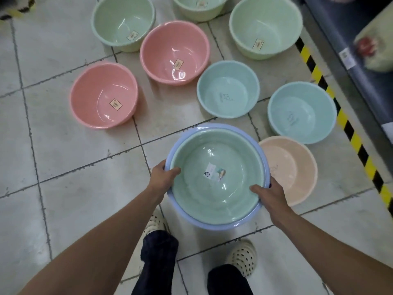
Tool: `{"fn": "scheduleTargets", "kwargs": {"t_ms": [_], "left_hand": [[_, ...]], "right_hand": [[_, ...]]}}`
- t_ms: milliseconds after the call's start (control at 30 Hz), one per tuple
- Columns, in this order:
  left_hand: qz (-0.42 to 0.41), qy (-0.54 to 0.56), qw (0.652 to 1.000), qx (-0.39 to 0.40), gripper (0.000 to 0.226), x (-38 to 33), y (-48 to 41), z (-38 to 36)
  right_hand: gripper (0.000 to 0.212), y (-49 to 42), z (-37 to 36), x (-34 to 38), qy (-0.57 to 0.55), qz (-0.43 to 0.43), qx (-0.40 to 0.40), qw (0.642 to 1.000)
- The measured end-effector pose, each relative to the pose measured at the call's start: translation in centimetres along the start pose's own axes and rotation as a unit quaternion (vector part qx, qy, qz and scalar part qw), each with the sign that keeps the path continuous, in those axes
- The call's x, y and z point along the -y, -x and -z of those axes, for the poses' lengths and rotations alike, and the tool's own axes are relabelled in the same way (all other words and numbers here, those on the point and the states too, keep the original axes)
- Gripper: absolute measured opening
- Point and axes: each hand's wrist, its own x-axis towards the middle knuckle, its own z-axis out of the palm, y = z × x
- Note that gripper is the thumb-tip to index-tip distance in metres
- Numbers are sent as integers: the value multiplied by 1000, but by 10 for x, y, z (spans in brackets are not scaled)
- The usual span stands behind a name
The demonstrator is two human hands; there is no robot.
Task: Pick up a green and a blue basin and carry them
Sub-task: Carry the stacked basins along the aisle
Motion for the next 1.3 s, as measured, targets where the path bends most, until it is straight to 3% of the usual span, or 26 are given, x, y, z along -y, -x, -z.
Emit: {"fn": "scheduleTargets", "kwargs": {"t_ms": [700, 933, 1167, 1300], "left_hand": [[20, -67, 994, 78, 32, 35, -164, -52], [21, -87, 992, 87, 26, 40, -194, -60], [25, -94, 990, 107, 35, 38, -213, -59], [34, -85, 991, 95, 26, 39, -220, -42]], "right_hand": [[37, -113, -64, -82, -160, -92, -118, 976], [41, -130, -80, -96, -192, -85, -110, 972], [60, -130, -89, -99, -181, -63, -123, 974], [65, -132, -93, -100, -143, -59, -78, 985]]}}
